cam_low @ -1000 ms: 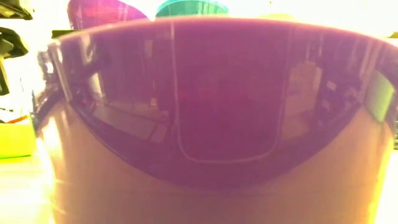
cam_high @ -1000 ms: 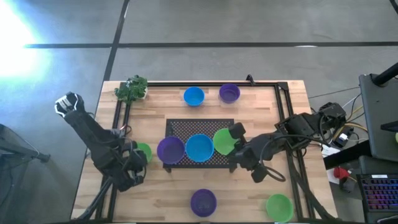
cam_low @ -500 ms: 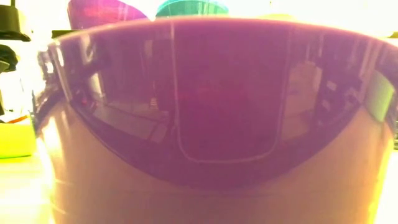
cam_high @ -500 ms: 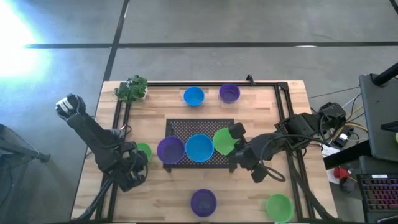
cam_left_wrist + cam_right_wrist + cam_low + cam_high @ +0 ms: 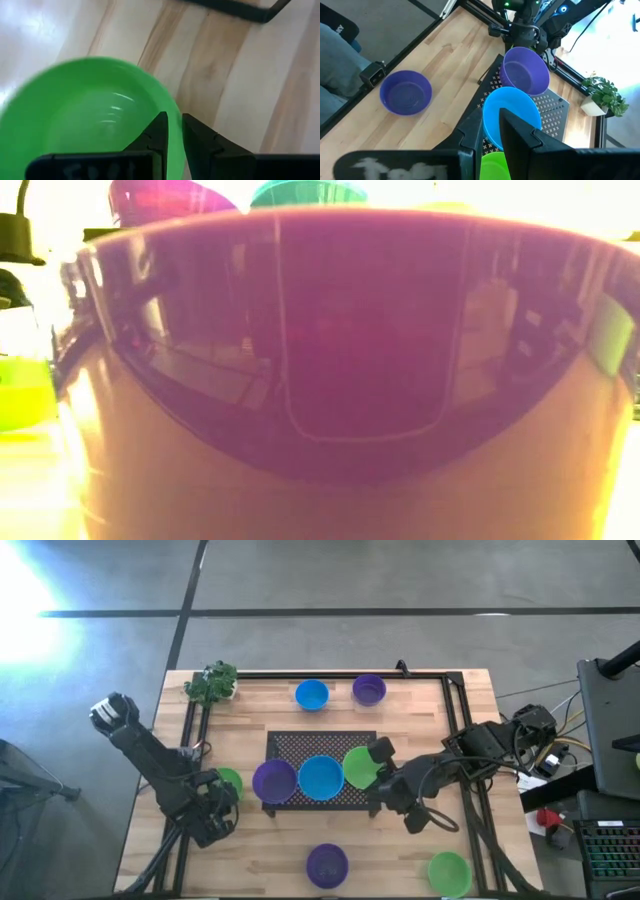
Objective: Pick & Place Mini bowls
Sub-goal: Stack the left green bowl on the green bowl on the shelf
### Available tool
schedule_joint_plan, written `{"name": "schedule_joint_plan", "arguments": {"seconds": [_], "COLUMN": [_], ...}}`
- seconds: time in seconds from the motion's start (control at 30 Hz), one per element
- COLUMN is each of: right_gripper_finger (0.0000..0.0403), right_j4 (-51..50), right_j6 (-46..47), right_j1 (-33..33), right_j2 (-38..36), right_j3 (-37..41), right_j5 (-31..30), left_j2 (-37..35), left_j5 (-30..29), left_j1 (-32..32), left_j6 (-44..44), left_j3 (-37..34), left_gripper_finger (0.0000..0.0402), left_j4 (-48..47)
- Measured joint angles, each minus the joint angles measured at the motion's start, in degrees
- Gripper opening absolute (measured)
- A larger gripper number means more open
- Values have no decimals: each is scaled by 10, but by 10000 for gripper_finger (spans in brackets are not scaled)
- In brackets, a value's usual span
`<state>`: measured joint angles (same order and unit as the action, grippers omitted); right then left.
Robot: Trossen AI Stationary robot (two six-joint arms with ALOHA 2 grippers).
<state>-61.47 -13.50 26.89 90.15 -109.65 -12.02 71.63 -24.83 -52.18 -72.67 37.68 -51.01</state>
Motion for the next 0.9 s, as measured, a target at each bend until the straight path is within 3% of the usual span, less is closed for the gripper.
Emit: {"name": "schedule_joint_plan", "arguments": {"seconds": [0.9], "right_gripper_finger": [59], "right_j4": [0], "right_j6": [0], "right_j1": [0], "right_j2": [0], "right_j3": [0], "right_j5": [0], "left_j2": [-3], "left_j5": [15], "left_j1": [0], "left_j6": [-10], "left_j3": [2], "left_gripper_finger": [50], "left_j4": [4]}}
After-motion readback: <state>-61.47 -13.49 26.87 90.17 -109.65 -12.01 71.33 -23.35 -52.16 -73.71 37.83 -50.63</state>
